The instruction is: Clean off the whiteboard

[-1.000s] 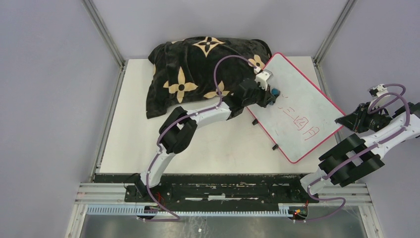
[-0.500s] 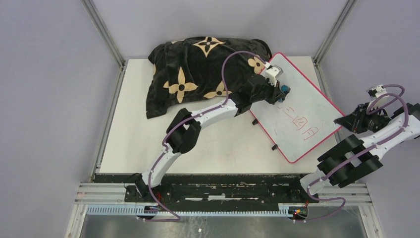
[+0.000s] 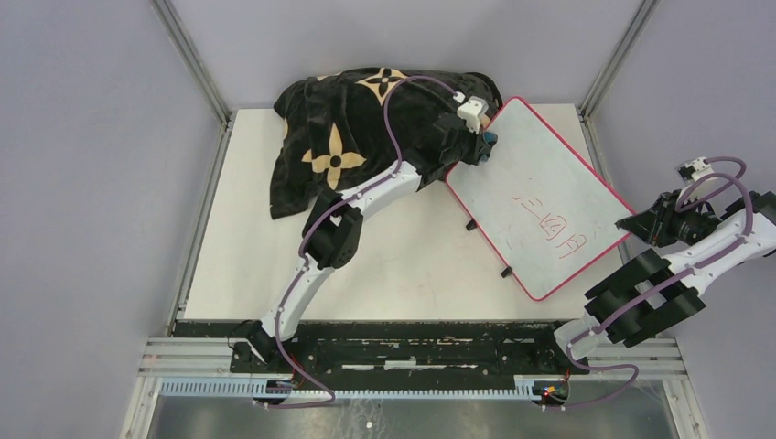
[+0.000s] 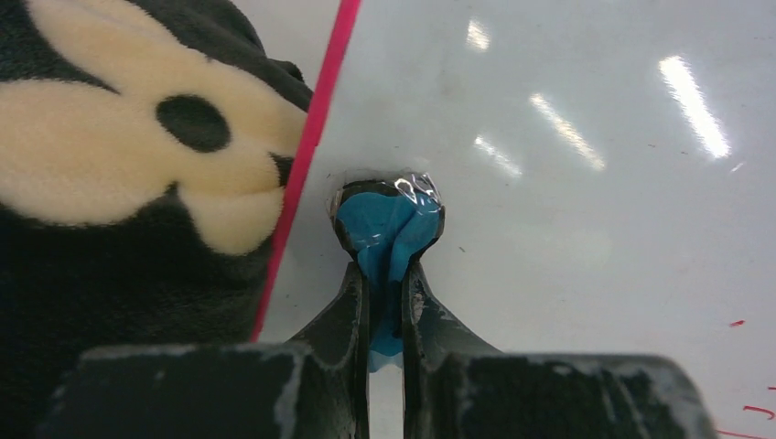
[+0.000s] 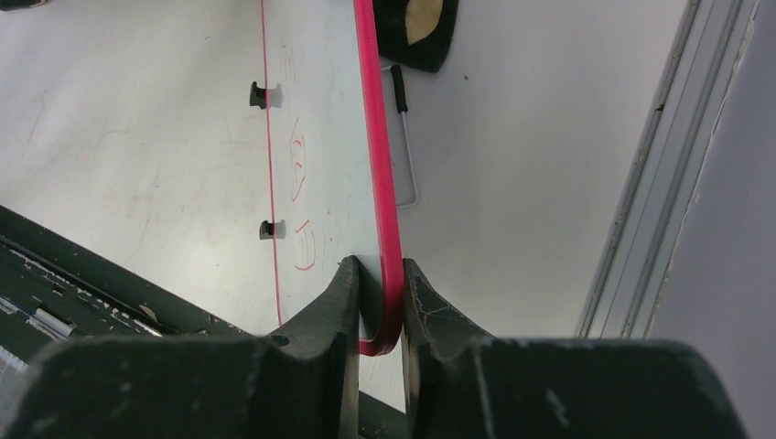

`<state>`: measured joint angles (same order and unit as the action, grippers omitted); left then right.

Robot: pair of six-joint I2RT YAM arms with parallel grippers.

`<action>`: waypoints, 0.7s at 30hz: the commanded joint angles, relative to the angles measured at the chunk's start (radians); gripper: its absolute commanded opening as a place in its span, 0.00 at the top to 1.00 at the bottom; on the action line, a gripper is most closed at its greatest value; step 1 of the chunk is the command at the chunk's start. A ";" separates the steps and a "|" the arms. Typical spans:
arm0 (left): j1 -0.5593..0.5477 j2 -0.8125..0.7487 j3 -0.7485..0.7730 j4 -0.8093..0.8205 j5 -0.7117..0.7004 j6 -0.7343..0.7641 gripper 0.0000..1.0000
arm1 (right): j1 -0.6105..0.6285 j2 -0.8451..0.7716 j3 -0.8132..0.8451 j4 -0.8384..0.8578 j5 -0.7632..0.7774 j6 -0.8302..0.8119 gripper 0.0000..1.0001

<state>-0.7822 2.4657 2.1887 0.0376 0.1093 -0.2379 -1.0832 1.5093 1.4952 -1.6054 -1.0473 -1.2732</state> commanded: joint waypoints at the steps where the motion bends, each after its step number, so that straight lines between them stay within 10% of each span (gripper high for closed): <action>1: -0.005 0.034 0.043 -0.025 -0.007 0.026 0.97 | 0.003 -0.030 -0.020 -0.157 0.087 -0.101 0.99; 21: -0.369 -0.093 -0.139 0.142 0.053 0.005 0.97 | 0.004 -0.031 -0.021 -0.157 0.087 -0.100 0.99</action>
<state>-1.0321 2.3898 2.0617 0.1402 0.0322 -0.2077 -1.0920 1.5066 1.4918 -1.6051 -1.0309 -1.2728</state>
